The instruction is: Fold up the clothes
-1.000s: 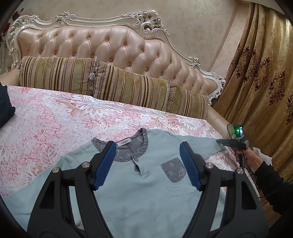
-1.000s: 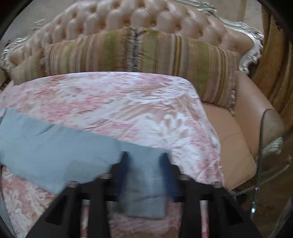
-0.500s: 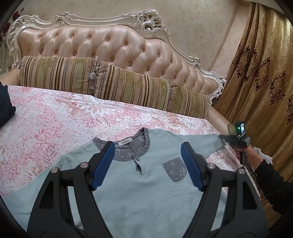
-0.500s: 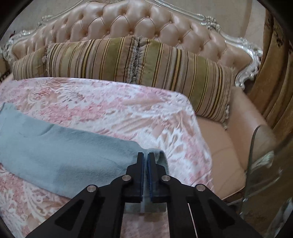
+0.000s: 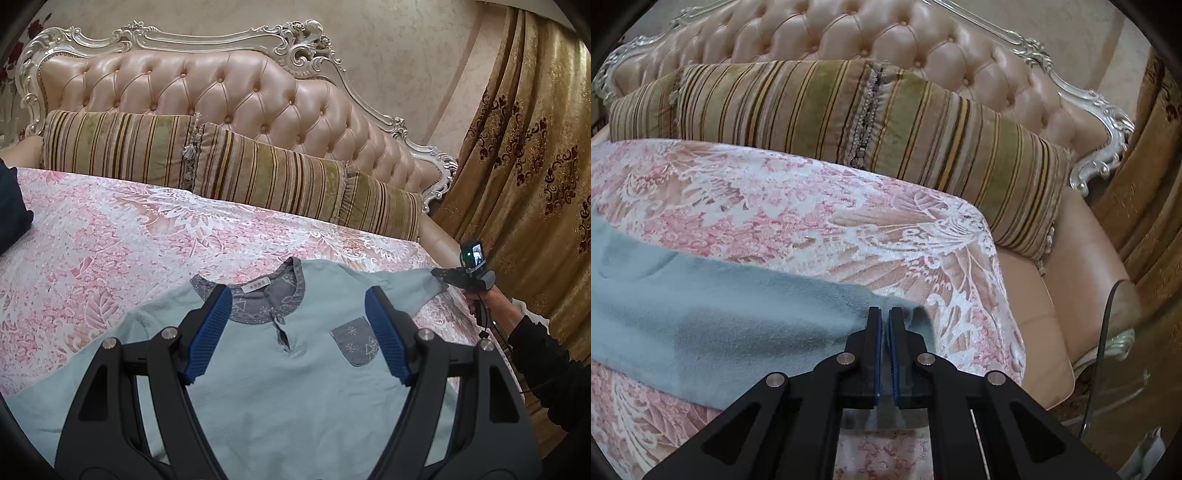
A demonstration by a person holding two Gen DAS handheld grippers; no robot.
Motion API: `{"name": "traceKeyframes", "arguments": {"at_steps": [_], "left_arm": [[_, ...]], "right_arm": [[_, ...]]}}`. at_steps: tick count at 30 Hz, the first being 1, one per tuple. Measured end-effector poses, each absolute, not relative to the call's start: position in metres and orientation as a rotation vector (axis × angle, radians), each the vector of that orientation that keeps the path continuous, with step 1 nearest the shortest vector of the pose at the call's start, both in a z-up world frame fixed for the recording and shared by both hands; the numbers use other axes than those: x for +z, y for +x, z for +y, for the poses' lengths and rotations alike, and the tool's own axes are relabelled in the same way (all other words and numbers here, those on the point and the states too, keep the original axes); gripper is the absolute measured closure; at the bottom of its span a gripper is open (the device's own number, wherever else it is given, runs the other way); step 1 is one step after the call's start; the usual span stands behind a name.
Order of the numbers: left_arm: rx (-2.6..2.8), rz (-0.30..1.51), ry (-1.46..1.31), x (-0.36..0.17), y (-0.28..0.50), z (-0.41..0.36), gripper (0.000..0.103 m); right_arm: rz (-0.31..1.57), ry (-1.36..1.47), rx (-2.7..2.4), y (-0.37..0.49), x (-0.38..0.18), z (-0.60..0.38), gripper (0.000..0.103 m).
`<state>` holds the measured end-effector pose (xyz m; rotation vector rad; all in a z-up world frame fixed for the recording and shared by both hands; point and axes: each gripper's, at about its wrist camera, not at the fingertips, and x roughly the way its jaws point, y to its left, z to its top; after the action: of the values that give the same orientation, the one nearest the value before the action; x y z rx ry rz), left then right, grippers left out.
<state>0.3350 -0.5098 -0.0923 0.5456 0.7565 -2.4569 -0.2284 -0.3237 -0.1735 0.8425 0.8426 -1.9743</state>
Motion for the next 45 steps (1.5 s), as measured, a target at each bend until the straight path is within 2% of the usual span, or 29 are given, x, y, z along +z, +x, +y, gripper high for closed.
{"name": "traceKeyframes", "arguments": {"at_steps": [3,5,8,12,20,21,22,23,25,28,32,37,45], "left_arm": [[-2.460,0.753,0.541,-0.091,0.335,-0.509,0.026],[-2.457,0.756,0.541,-0.091,0.335,-0.509,0.026],[-2.459,0.751,0.549,-0.091,0.333,-0.508,0.026],[-2.466,0.736,0.552,-0.091,0.332,-0.507,0.026],[-2.445,0.757,0.559,-0.097,0.333,-0.512,0.026],[-2.445,0.756,0.560,-0.097,0.333,-0.512,0.026],[-2.445,0.756,0.560,-0.097,0.333,-0.512,0.026],[-2.445,0.755,0.561,-0.097,0.332,-0.512,0.026],[-2.444,0.755,0.565,-0.098,0.332,-0.511,0.026],[-2.443,0.754,0.568,-0.099,0.332,-0.511,0.026],[-2.442,0.762,0.561,-0.100,0.334,-0.513,0.026],[-2.425,0.777,0.560,-0.108,0.338,-0.516,0.026],[-2.382,0.750,0.569,-0.091,0.348,-0.521,0.026]], "right_arm": [[0.818,0.831,-2.018,-0.233,-0.161,-0.315,0.083],[0.763,0.840,-2.054,-0.244,-0.147,-0.307,0.068],[0.625,0.943,-2.049,-0.270,-0.144,-0.298,0.063],[0.670,1.005,-1.965,-0.274,-0.167,-0.306,0.063],[0.624,1.023,-1.931,-0.274,-0.185,-0.315,0.063],[0.620,1.025,-1.932,-0.275,-0.186,-0.315,0.063],[0.618,1.027,-1.933,-0.275,-0.186,-0.315,0.068],[0.620,1.021,-1.915,-0.272,-0.187,-0.316,0.085],[0.663,0.996,-1.913,-0.267,-0.184,-0.318,0.093],[0.654,1.007,-1.917,-0.269,-0.183,-0.317,0.099],[0.597,1.016,-1.941,-0.281,-0.177,-0.311,0.100],[0.682,0.998,-1.956,-0.278,-0.182,-0.322,0.100],[0.653,0.984,-2.029,-0.284,-0.178,-0.320,0.095]]}}
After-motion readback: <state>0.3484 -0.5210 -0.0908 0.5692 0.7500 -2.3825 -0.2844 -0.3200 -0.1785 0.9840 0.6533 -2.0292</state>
